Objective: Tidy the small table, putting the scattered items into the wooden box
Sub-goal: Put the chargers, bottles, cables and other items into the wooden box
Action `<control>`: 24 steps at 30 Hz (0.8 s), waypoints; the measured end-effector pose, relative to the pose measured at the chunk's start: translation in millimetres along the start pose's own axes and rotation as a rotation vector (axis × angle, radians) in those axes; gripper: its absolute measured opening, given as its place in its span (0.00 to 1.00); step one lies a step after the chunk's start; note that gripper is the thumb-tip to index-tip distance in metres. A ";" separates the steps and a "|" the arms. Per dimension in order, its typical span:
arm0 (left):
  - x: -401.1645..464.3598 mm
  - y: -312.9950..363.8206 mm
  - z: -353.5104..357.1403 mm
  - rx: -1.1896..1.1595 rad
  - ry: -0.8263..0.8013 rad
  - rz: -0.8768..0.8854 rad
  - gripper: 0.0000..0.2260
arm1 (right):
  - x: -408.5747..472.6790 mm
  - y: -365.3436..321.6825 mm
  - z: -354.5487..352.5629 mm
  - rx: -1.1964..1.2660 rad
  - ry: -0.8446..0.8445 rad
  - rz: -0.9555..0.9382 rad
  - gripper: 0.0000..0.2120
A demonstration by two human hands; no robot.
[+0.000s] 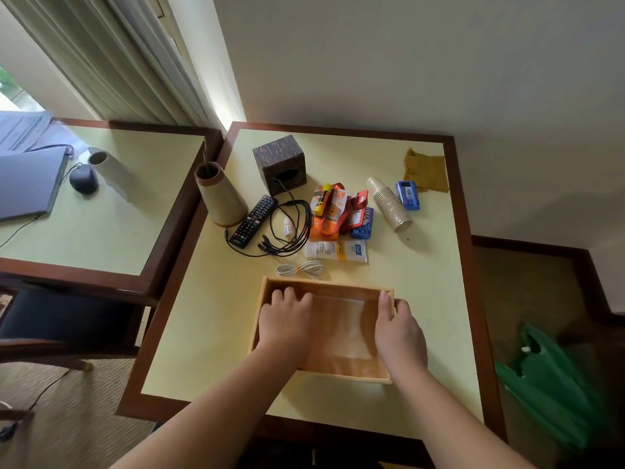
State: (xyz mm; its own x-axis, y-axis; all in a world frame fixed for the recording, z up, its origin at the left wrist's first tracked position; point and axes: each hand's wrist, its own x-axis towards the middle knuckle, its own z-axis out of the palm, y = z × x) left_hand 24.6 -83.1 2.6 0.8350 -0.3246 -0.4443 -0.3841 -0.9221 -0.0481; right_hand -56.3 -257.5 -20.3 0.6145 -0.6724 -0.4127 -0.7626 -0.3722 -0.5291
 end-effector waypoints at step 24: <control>36.1 -52.4 29.8 -0.385 0.484 0.186 0.23 | 127.8 -210.1 31.1 -0.166 -0.015 -0.268 0.27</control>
State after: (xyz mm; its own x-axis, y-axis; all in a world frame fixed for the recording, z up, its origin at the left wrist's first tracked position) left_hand 63.1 -40.2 -37.5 0.8858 -0.4619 0.0437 -0.4459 -0.8216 0.3552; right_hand 188.7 -245.3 15.1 0.7998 -0.5274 -0.2865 -0.5951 -0.6348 -0.4928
